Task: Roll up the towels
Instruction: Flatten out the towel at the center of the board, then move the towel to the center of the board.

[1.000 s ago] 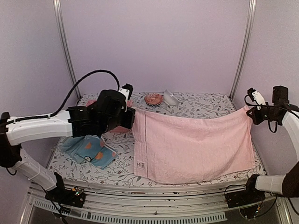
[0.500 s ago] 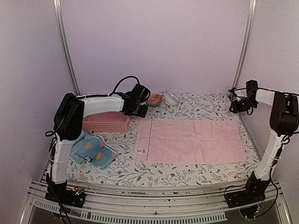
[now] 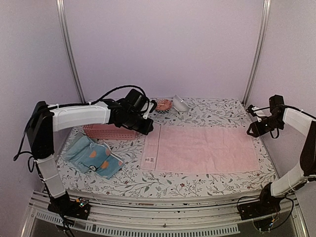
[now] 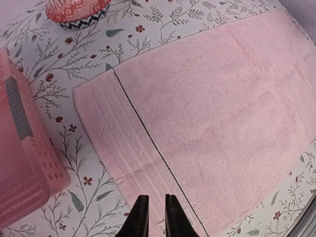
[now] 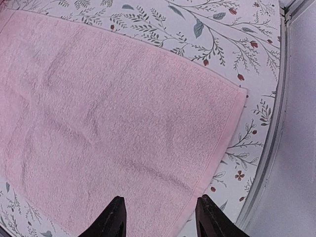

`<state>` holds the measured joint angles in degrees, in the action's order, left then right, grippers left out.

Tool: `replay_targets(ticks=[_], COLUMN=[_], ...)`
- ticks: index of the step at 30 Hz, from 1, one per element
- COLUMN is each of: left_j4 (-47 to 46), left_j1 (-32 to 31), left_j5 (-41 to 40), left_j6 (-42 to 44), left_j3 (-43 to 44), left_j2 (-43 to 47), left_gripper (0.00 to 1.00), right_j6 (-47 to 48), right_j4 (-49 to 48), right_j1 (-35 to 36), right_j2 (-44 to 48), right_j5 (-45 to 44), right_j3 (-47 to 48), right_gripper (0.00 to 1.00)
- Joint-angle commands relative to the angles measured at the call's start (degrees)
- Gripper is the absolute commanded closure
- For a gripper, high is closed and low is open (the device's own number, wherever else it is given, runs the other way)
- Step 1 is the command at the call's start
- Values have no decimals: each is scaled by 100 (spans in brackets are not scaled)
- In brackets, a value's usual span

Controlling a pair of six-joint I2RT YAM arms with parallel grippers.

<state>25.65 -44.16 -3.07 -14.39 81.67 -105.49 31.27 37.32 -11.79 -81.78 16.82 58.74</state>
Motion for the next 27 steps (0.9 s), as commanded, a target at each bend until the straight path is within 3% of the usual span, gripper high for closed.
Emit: replay_targets(ticks=[1, 9, 16, 20, 27], left_j4=[597, 721, 740, 731, 891], left_j1=[-102, -175, -179, -180, -185], left_j5=[927, 984, 883, 923, 921], left_j6=[321, 551, 686, 727, 648], left_j3=[-414, -760, -778, -839, -1034], left_j2=[105, -109, -363, -479, -609], left_gripper=[87, 87, 88, 81, 79], right_j6=[638, 607, 585, 565, 589], right_j4=[688, 696, 782, 908, 904], right_j1=[-7, -74, -204, -264, -272], right_j2=[626, 667, 6, -206, -490], right_j5=[-116, -702, -910, -841, -902], right_j3=[-560, -1393, -1192, -1023, -1141], right_gripper=[51, 53, 60, 61, 69])
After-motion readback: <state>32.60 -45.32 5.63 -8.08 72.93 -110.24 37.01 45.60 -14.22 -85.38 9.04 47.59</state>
